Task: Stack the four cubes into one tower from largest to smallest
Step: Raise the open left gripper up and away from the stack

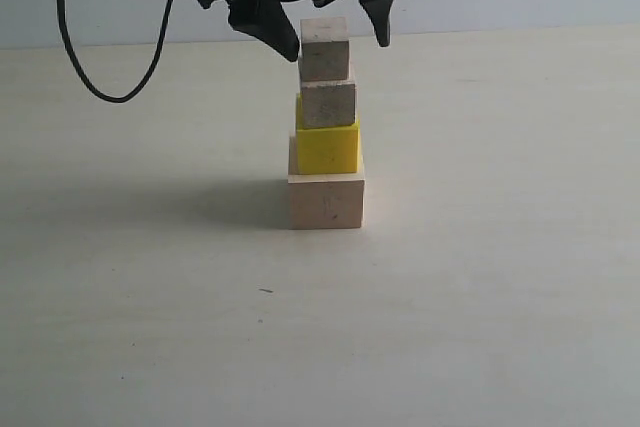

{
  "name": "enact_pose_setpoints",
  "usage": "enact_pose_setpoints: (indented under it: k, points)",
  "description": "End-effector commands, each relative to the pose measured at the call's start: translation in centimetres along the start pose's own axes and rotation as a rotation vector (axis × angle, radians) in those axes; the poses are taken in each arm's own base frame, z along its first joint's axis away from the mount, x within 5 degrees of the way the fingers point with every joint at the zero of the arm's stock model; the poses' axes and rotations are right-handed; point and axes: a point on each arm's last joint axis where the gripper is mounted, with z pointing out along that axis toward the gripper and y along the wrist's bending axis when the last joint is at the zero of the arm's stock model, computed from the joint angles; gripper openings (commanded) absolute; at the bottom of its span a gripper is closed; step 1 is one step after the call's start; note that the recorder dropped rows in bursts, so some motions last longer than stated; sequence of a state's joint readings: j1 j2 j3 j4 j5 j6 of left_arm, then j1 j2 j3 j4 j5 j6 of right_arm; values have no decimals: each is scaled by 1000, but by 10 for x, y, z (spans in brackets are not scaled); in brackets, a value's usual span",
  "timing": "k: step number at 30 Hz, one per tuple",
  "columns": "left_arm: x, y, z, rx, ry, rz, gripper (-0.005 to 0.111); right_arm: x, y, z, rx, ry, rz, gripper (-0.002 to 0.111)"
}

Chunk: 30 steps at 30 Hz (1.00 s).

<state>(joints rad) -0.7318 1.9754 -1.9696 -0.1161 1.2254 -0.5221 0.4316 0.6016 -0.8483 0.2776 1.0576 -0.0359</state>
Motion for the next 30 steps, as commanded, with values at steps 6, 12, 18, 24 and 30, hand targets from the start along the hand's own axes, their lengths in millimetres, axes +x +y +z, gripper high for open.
enact_pose_setpoints:
  k: [6, 12, 18, 24, 30]
  points:
    - [3, -2, -27, 15, -59, 48, 75, 2, -1, -1, 10, -2, -15, 0]
    - [2, 6, -56, -58, -168, 99, 75, 0, -10, -1, 113, -17, 21, 0]
    - [7, 9, -96, -66, -262, 186, 38, -3, -13, 4, 129, -4, 23, 0]
    - [16, 17, -140, -100, -380, 224, 0, -6, -13, 9, 128, 2, 28, 0]
    - [15, 35, -167, -192, -472, 250, 0, -15, -17, 27, 135, 34, 38, 0]
